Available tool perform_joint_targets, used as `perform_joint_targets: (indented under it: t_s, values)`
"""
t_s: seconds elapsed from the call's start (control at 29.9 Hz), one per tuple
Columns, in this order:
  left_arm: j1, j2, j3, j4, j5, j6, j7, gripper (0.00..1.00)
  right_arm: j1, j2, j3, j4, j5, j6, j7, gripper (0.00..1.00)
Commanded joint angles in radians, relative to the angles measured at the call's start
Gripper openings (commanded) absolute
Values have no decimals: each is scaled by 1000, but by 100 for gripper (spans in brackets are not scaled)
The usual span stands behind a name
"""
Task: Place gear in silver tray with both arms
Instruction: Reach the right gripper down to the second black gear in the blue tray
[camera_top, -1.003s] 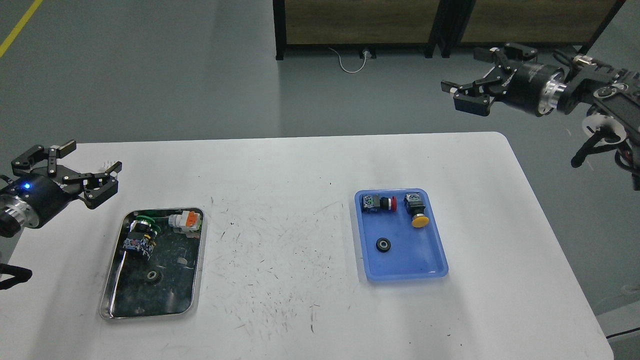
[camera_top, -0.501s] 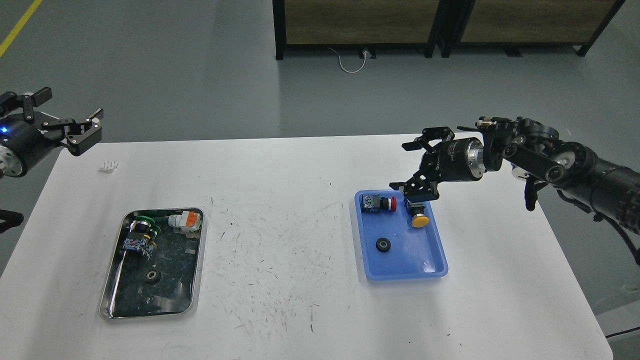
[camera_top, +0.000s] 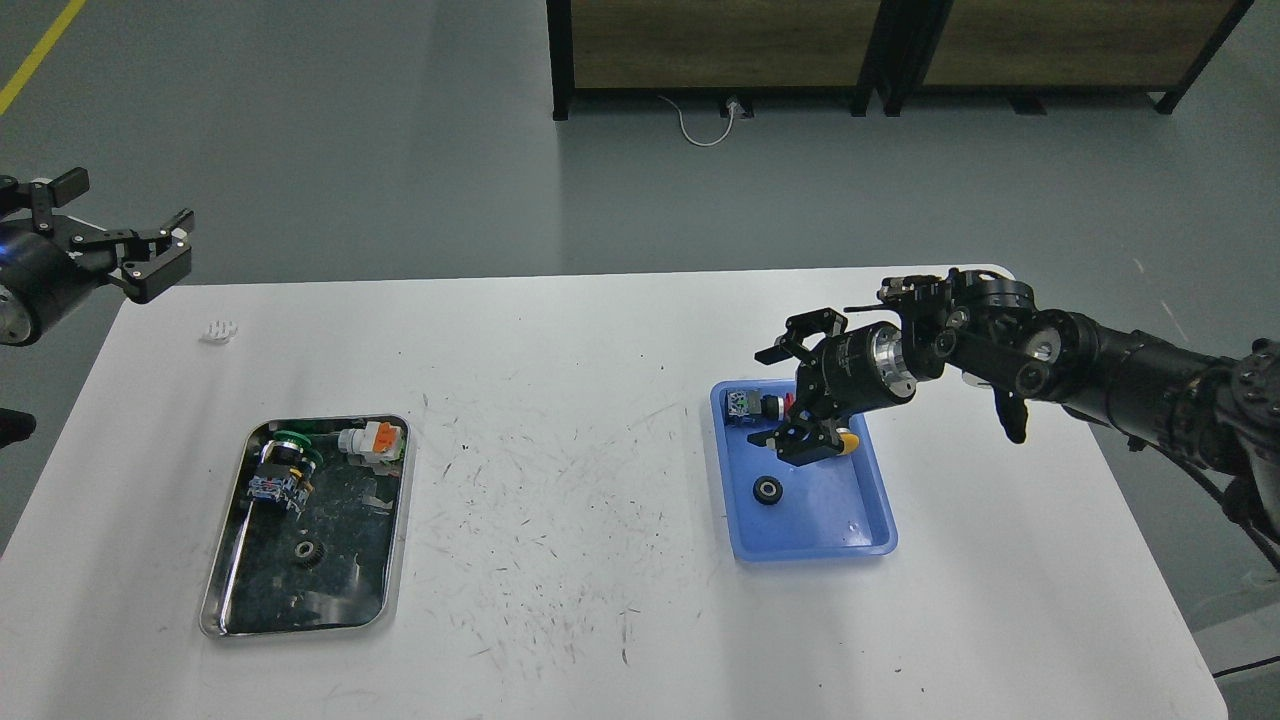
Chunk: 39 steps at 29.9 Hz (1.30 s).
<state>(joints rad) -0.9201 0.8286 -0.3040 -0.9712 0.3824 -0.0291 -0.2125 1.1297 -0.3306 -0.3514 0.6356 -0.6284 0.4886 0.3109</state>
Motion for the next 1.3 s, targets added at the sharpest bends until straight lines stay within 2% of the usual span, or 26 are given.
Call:
perform_joint_targets:
  t_s: [0.0, 0.47, 0.74, 1.04, 1.27]
  values:
    - [0, 6, 3, 0, -2, 0, 2, 98, -1, -8, -17, 6, 18, 0, -1, 100]
    - [-13, 21, 3, 0, -4, 2, 8, 98, -1, 11, -92, 19, 19, 0, -6, 100]
    - [-19, 23, 2, 0, -4, 3, 22, 98, -1, 61, -153, 18, 18, 0, -6, 100]
    - [-22, 32, 2, 2, -4, 5, 24, 98, -2, 111, -190, -13, 12, 0, -4, 100]
    - [-34, 33, 2, 19, -25, -2, 24, 98, -25, 104, -190, -37, 12, 0, -3, 100]
